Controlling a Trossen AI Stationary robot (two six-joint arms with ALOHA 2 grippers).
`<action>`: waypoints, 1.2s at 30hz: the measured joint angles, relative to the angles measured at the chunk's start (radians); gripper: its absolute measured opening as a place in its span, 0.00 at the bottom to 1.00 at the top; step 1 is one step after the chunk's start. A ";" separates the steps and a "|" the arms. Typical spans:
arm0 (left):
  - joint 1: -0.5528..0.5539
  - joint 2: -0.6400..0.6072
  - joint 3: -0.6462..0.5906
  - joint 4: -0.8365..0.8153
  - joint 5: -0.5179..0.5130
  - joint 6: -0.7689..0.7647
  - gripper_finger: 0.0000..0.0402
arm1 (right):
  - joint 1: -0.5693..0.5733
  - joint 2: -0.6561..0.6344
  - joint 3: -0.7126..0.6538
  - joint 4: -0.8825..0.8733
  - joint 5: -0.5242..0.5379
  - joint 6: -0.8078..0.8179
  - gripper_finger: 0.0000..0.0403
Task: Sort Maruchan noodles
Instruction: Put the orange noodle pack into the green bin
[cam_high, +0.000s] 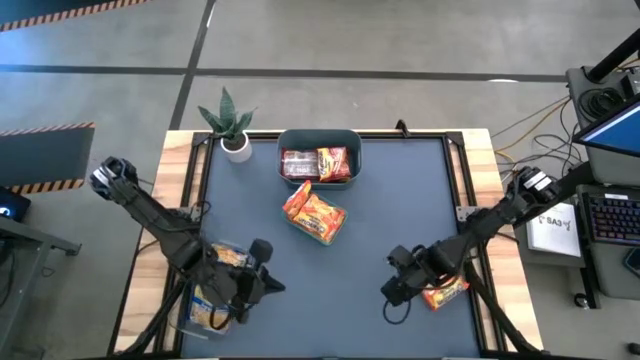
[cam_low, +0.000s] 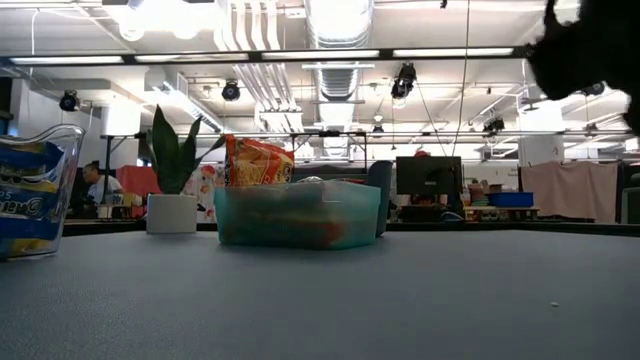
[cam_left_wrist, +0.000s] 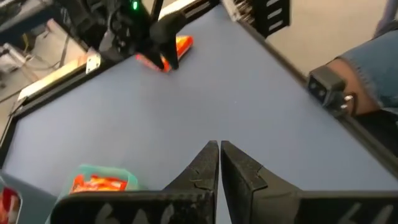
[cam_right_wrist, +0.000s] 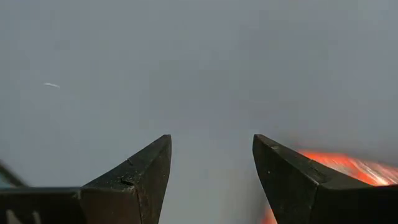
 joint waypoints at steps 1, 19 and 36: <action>0.000 0.011 0.000 0.001 -0.013 -0.008 0.00 | 0.005 -0.003 0.009 -0.048 -0.013 0.020 0.53; 0.002 0.114 -0.001 0.007 -0.128 -0.041 0.00 | 0.106 0.020 0.069 -0.449 -0.274 0.210 0.04; 0.003 0.113 -0.001 0.038 -0.129 -0.065 0.00 | 0.098 0.214 0.211 -0.296 0.124 -0.001 0.02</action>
